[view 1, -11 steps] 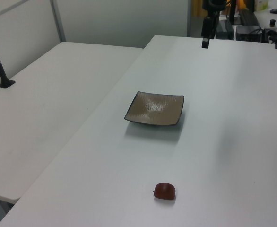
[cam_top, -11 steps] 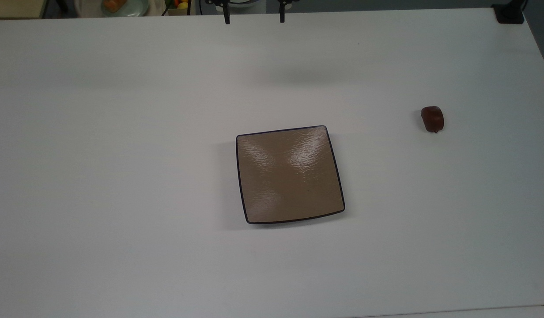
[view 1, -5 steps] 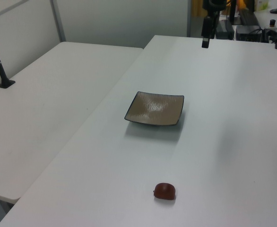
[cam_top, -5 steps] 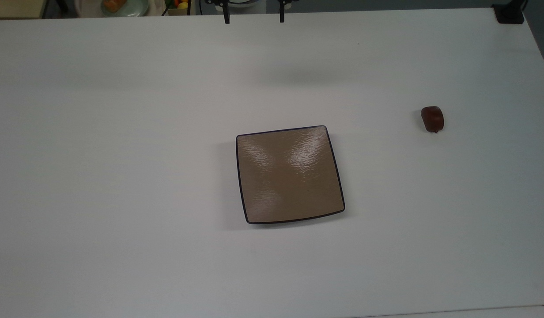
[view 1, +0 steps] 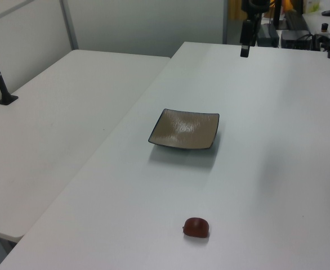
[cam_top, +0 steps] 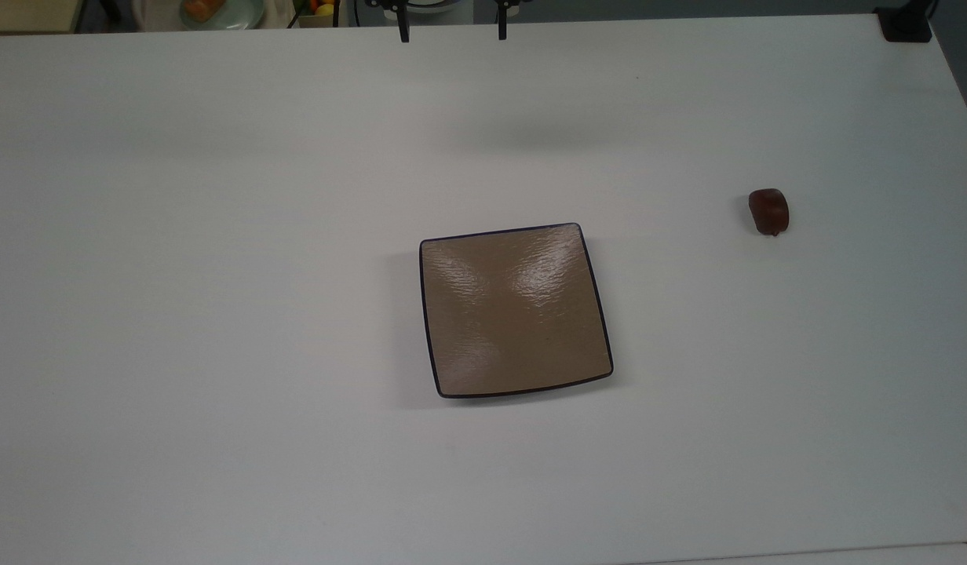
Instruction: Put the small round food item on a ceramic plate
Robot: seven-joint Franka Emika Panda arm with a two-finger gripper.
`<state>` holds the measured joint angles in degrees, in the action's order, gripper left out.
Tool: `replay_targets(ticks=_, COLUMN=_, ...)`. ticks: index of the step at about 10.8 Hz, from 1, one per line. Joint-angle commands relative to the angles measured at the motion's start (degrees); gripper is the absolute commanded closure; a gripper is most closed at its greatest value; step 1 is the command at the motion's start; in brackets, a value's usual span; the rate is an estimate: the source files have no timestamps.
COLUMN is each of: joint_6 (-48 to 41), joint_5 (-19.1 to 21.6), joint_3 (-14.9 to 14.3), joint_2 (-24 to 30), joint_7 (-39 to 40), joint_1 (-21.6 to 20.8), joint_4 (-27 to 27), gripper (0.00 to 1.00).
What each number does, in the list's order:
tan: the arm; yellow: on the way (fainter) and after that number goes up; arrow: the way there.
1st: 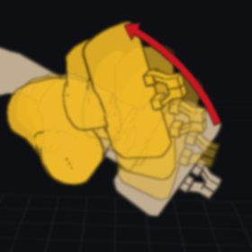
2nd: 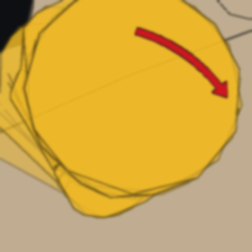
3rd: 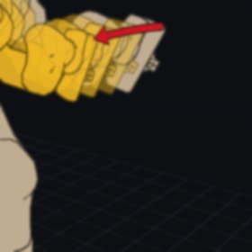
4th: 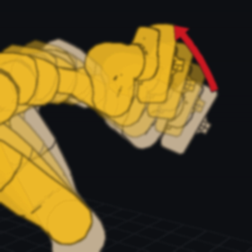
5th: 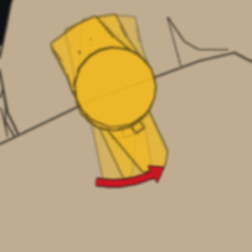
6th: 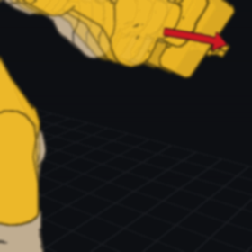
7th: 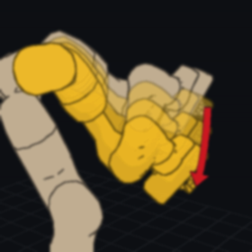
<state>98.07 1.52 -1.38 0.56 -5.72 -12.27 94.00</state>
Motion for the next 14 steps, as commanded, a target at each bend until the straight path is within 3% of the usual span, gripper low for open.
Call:
replay_targets(ticks=1, joint_6=1.3, joint_5=0.7, joint_3=0.0, joint_2=1.0, joint_7=0.0, joint_1=-0.3, joint_4=1.5, gripper=0.00)
replay_targets(ticks=4, joint_6=1.3, joint_5=0.8, joint_3=0.5, joint_2=0.7, joint_7=-0.6, joint_1=-0.9, joint_4=1.8, gripper=0.00)
replay_targets(ticks=7, joint_6=0.8, joint_5=0.7, joint_3=4.1, joint_2=0.8, joint_7=-1.0, joint_1=-1.0, joint_4=1.4, gripper=0.00)
replay_targets(ticks=10, joint_6=0.9, joint_5=0.0, joint_3=8.9, joint_2=0.5, joint_7=-10.1, joint_1=-1.0, joint_4=1.0, gripper=0.00)
replay_targets(ticks=14, joint_6=1.2, joint_5=-0.5, joint_3=17.5, joint_2=-2.1, joint_7=-18.4, joint_1=-1.0, joint_4=-1.1, gripper=0.00)
